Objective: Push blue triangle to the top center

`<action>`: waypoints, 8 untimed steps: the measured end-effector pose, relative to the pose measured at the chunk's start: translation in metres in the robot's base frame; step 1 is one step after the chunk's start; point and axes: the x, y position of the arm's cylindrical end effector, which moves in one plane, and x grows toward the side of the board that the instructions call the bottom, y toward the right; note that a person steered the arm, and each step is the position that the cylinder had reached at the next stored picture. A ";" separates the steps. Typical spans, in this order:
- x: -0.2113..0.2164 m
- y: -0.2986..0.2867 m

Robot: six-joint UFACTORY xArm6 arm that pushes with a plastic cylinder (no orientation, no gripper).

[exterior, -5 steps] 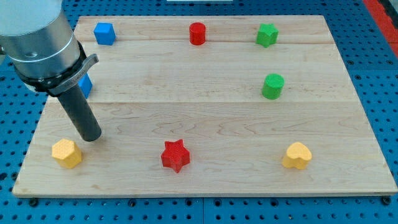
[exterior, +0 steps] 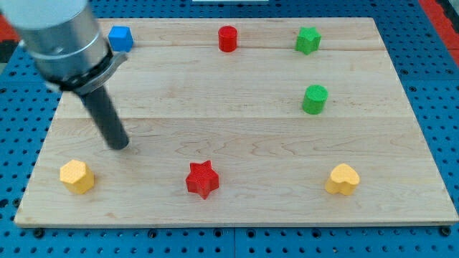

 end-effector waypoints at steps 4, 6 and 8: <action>0.027 -0.050; -0.001 -0.084; -0.046 -0.088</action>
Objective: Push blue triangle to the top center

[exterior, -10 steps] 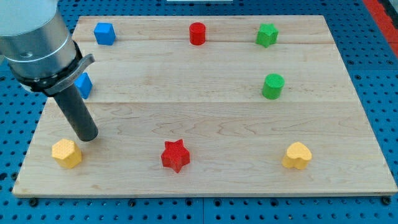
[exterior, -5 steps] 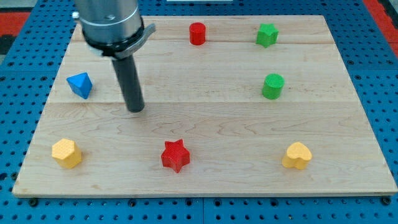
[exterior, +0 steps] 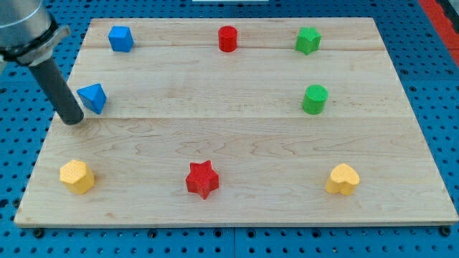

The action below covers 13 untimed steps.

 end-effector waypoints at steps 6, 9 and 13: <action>-0.166 0.120; -0.204 0.185; -0.204 0.113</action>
